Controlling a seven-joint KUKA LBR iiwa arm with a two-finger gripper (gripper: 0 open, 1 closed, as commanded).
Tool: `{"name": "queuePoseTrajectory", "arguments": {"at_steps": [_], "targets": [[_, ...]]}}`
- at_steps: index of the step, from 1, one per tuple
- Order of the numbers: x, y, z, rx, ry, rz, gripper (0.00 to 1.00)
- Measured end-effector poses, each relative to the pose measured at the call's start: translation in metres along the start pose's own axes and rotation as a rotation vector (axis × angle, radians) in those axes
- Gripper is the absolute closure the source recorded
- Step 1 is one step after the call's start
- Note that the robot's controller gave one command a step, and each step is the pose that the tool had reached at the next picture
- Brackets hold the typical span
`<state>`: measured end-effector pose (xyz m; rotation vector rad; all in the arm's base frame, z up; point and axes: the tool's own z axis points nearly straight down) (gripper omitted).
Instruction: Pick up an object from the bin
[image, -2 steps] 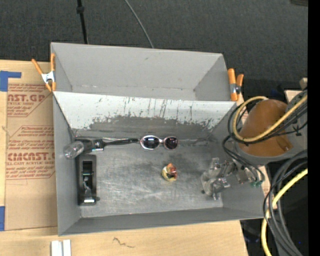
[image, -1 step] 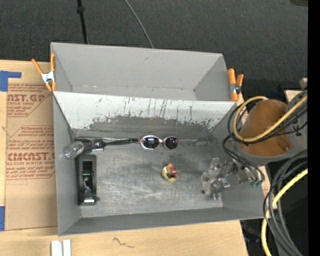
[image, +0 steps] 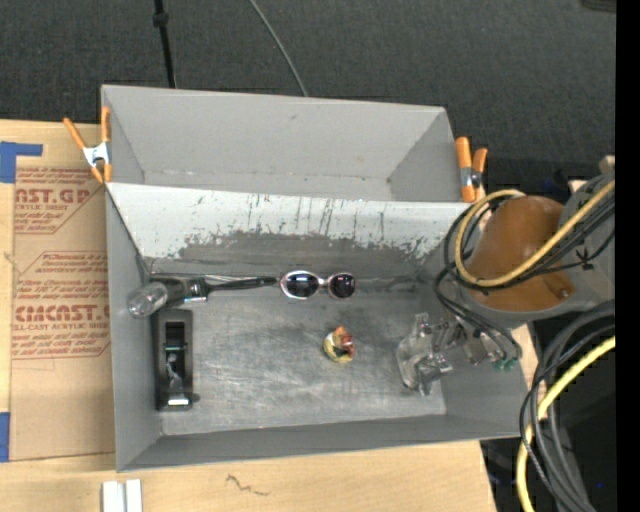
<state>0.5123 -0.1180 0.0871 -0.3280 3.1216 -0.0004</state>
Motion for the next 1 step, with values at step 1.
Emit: {"name": "queuePoseTrajectory", "arguments": {"at_steps": [1], "targets": [[0.0101, -0.0153, -0.1303, 0.0, 0.001, 0.04, 1.0]]}}
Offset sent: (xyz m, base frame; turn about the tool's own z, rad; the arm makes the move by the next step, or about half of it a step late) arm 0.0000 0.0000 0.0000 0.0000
